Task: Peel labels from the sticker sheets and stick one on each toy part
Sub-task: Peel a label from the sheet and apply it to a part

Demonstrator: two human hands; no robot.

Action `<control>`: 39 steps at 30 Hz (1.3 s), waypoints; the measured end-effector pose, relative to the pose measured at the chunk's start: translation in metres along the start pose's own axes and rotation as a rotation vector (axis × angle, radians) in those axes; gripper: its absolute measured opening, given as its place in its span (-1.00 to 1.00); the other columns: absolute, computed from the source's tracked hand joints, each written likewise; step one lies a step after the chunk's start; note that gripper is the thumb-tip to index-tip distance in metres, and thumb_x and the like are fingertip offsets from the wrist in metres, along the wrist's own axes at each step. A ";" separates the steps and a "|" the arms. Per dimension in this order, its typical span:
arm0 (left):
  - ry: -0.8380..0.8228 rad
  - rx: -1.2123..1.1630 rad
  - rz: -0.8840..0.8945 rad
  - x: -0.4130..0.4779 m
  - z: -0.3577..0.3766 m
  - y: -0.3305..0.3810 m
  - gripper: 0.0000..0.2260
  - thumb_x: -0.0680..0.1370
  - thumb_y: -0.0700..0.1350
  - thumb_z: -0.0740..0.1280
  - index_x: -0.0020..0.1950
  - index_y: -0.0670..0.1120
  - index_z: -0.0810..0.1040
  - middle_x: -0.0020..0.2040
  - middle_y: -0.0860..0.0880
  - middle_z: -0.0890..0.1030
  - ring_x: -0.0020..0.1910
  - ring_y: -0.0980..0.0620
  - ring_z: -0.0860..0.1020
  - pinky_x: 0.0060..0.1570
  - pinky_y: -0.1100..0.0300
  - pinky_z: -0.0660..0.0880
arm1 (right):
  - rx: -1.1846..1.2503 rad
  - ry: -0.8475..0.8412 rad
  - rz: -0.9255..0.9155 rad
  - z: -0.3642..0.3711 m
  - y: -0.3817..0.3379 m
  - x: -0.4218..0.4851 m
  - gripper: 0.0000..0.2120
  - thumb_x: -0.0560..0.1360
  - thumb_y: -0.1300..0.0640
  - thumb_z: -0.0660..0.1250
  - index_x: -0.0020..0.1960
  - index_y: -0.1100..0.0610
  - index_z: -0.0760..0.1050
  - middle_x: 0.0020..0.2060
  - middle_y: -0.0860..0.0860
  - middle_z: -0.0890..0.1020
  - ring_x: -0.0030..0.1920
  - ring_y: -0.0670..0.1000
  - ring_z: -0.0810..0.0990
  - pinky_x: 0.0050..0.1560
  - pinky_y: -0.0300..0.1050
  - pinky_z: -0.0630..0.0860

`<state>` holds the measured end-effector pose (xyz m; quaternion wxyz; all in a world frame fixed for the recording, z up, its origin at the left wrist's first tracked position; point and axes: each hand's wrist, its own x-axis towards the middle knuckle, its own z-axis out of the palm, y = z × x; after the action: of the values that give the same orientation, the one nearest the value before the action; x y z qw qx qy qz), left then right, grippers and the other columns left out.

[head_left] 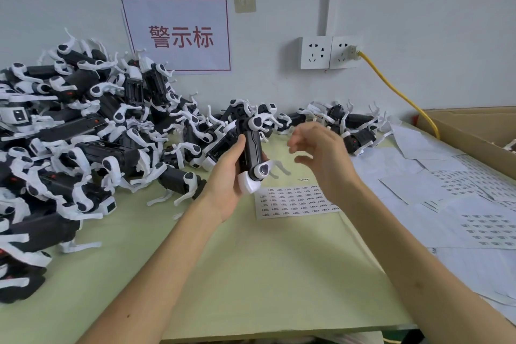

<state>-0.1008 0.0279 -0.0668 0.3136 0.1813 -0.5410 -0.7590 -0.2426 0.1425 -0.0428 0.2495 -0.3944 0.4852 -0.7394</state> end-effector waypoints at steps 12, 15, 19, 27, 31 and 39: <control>-0.084 0.088 0.049 -0.005 0.005 -0.004 -0.44 0.53 0.22 0.30 0.43 -0.08 0.53 0.33 -0.19 0.62 0.33 -0.16 0.58 0.47 -0.21 0.37 | -0.254 -0.116 -0.037 0.011 0.009 -0.007 -0.86 0.64 0.20 0.33 -0.11 0.08 0.54 -0.14 0.01 0.63 -0.03 -0.03 0.64 -0.06 -0.14 0.57; -0.111 0.091 0.053 -0.004 0.004 -0.006 -0.43 0.54 0.22 0.31 0.44 -0.09 0.52 0.34 -0.15 0.62 0.35 -0.15 0.57 0.47 -0.21 0.37 | -0.275 -0.129 -0.018 0.011 0.011 -0.006 -0.86 0.65 0.18 0.31 -0.09 0.10 0.53 -0.13 0.02 0.61 -0.05 -0.03 0.65 -0.12 -0.19 0.55; -0.086 0.124 0.072 -0.003 0.005 -0.006 -0.50 0.56 0.22 0.34 0.38 -0.07 0.57 0.12 -0.03 0.70 0.11 0.02 0.66 0.25 -0.01 0.52 | -0.287 -0.124 -0.014 0.011 0.013 -0.005 -0.86 0.65 0.17 0.32 -0.09 0.10 0.55 -0.17 -0.02 0.62 -0.08 -0.03 0.65 -0.15 -0.21 0.52; -0.083 0.189 0.093 -0.003 0.005 -0.009 -0.66 0.66 0.10 0.26 0.36 -0.01 0.55 0.19 0.02 0.71 0.15 0.08 0.68 0.14 0.15 0.55 | -0.265 -0.126 0.012 0.009 0.014 -0.005 -0.85 0.64 0.16 0.34 -0.10 0.11 0.59 -0.18 -0.01 0.66 -0.10 -0.04 0.66 -0.13 -0.19 0.55; -0.060 0.210 0.103 -0.005 0.009 -0.009 -0.70 0.69 0.05 0.22 0.37 -0.02 0.54 0.19 0.02 0.71 0.16 0.07 0.67 0.15 0.14 0.56 | -0.274 -0.113 -0.002 0.009 0.014 -0.006 -0.83 0.63 0.16 0.35 -0.13 0.09 0.59 -0.22 -0.04 0.68 -0.14 -0.05 0.68 -0.17 -0.23 0.56; -0.052 0.211 0.121 -0.006 0.011 -0.008 -0.73 0.71 0.00 0.20 0.35 -0.05 0.54 0.11 0.06 0.72 0.13 0.11 0.68 0.06 0.25 0.59 | -0.279 -0.097 -0.001 0.009 0.015 -0.006 -0.84 0.62 0.16 0.36 -0.13 0.09 0.60 -0.22 -0.03 0.68 -0.14 -0.05 0.67 -0.04 -0.08 0.59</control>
<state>-0.1052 0.0419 -0.0712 0.3240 0.1604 -0.6358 -0.6820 -0.2318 0.1358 -0.0567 0.2150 -0.4611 0.5704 -0.6448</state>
